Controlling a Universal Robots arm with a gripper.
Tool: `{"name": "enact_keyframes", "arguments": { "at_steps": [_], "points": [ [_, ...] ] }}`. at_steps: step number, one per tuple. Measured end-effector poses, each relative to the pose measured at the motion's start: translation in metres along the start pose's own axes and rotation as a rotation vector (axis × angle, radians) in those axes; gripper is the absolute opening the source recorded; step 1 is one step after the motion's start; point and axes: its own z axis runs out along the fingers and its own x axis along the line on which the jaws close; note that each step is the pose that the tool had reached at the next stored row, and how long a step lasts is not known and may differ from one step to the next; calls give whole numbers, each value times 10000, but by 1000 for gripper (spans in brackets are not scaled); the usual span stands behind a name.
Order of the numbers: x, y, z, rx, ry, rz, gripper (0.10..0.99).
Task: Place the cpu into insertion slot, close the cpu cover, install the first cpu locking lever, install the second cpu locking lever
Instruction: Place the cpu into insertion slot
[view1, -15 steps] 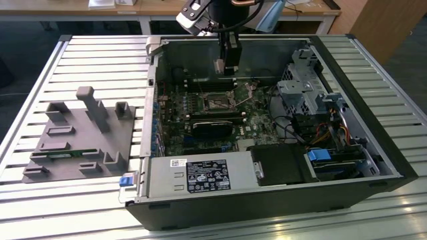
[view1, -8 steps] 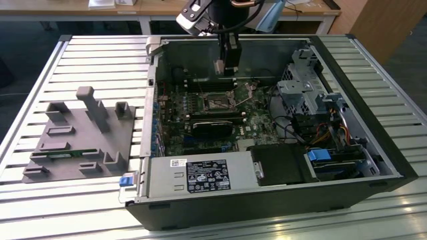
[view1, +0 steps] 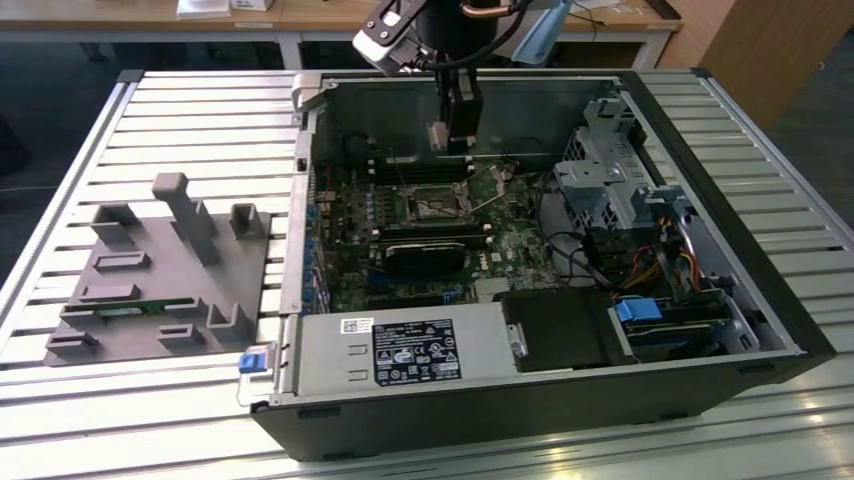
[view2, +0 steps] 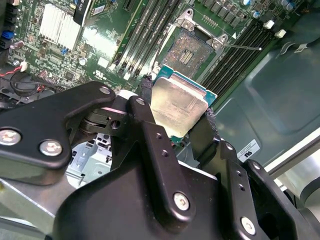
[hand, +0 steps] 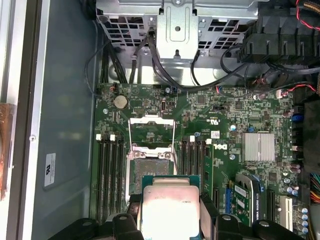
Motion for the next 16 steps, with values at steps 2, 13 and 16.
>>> {"name": "enact_keyframes", "arguments": {
  "at_steps": [2,13,16],
  "points": [
    [0,-1,8,1,0,0,541],
    [-1,-5,66,6,0,0,541],
    [-1,-6,78,11,-1,0,541]
  ]
}}
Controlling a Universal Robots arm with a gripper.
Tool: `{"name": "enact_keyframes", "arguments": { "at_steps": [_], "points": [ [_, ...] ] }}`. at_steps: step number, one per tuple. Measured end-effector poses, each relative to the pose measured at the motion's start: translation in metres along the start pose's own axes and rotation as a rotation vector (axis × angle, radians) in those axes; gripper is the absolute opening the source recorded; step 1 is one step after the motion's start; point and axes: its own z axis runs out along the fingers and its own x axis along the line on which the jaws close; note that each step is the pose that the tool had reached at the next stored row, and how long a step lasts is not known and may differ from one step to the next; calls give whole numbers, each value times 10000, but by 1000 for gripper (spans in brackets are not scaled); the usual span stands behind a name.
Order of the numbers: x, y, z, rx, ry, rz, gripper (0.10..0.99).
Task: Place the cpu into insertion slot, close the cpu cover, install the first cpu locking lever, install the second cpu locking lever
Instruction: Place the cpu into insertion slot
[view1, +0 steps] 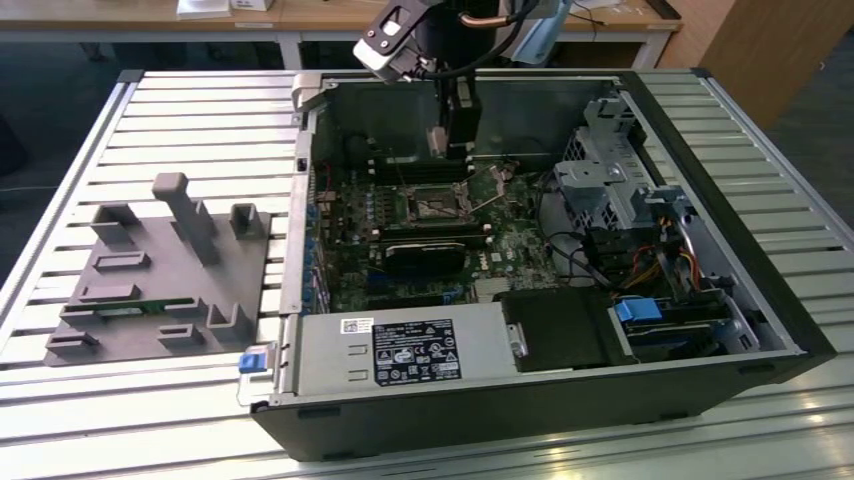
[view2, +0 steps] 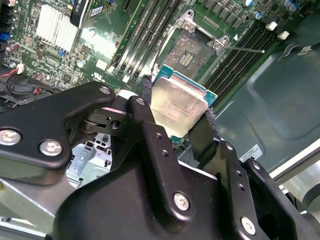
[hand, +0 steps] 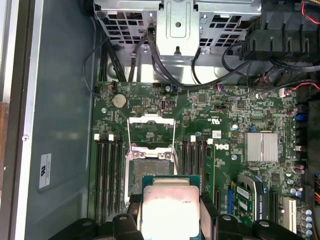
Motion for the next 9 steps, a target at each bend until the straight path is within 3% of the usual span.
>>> {"name": "enact_keyframes", "arguments": {
  "at_steps": [9],
  "points": [
    [-1,-4,43,-2,2,0,541]
  ]
}}
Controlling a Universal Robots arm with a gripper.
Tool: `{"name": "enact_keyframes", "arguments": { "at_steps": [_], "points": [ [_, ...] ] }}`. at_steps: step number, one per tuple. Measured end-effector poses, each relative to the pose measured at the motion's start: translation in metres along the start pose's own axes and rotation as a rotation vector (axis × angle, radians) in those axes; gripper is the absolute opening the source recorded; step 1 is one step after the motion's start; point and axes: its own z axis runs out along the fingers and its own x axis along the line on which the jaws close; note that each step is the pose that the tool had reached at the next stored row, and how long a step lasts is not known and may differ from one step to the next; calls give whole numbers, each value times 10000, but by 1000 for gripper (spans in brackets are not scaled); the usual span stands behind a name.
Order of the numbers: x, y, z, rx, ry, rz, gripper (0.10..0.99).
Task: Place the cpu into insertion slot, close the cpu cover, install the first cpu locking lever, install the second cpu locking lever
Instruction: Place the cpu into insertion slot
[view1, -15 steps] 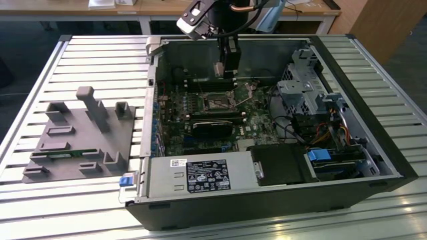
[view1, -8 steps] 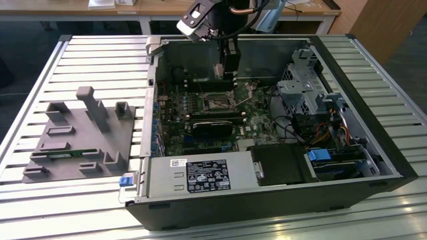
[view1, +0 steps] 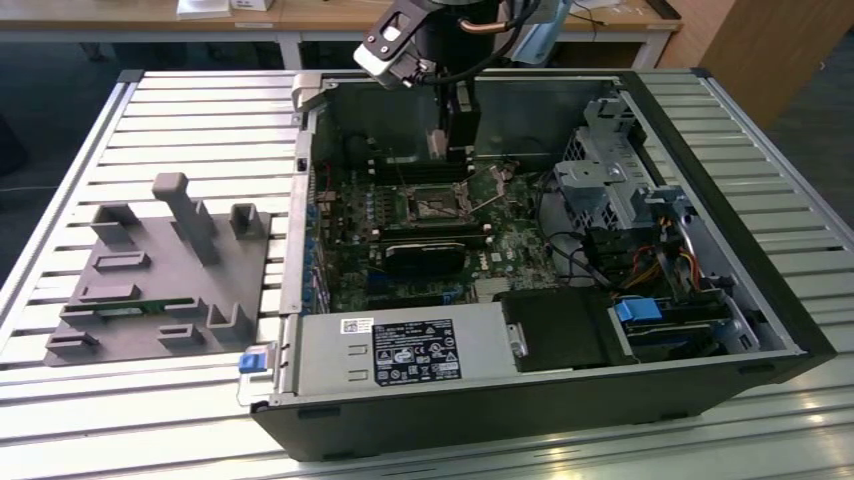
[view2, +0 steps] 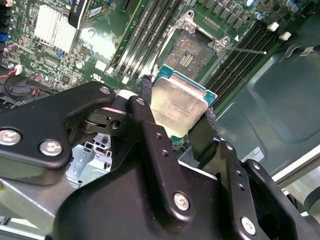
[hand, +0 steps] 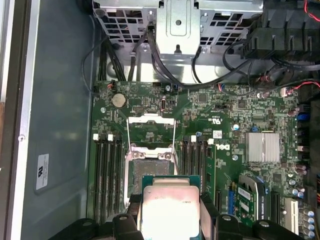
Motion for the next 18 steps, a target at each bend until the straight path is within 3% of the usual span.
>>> {"name": "enact_keyframes", "arguments": {
  "at_steps": [9,18],
  "points": [
    [11,-10,83,-7,20,-258,541],
    [11,-13,111,-6,21,-270,541]
  ]
}}
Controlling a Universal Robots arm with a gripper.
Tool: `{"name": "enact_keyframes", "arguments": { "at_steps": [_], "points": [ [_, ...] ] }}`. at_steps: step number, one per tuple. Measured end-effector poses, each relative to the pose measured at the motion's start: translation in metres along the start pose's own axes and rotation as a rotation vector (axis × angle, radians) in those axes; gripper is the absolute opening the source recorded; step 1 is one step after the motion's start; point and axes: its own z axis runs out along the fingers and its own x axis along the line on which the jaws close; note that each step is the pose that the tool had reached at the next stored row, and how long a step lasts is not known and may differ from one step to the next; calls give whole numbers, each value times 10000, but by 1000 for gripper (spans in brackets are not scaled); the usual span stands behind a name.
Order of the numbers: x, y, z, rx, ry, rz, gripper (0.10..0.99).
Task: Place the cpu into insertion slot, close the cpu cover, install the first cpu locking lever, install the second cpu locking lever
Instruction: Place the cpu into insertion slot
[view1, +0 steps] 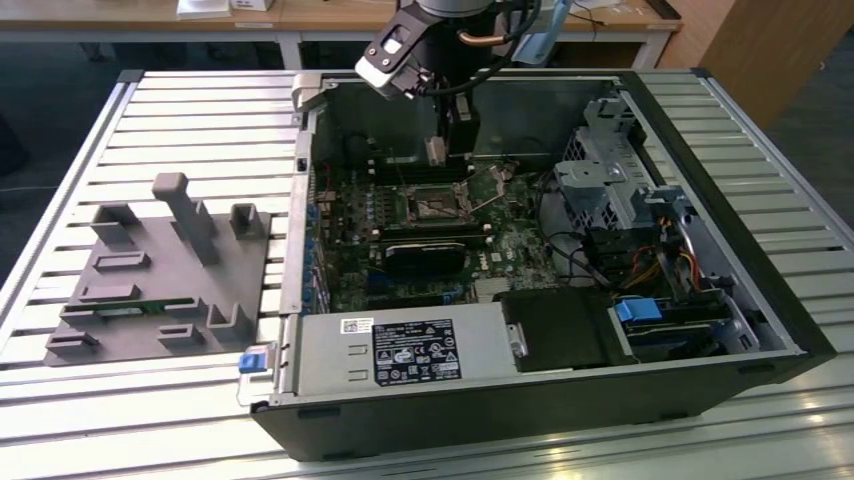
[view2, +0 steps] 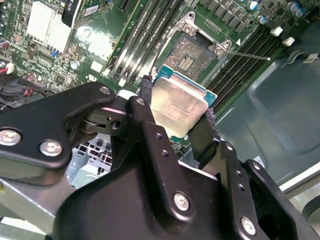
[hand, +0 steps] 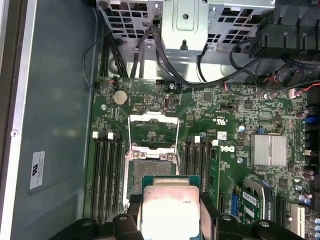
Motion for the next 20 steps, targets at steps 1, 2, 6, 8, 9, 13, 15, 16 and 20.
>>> {"name": "enact_keyframes", "arguments": {
  "at_steps": [1,2,6,8,9,13,15,16,20],
  "points": [
    [0,0,2,0,0,-1,541],
    [0,0,4,0,-1,-1,541],
    [0,-1,12,0,1,0,541],
    [0,-1,18,0,1,0,541],
    [0,-2,19,0,0,-1,541],
    [0,-2,24,0,0,0,541],
    [0,-2,26,0,0,-1,541],
    [0,-2,29,-1,1,0,541],
    [12,-4,45,-1,1,1,541]
  ]
}}
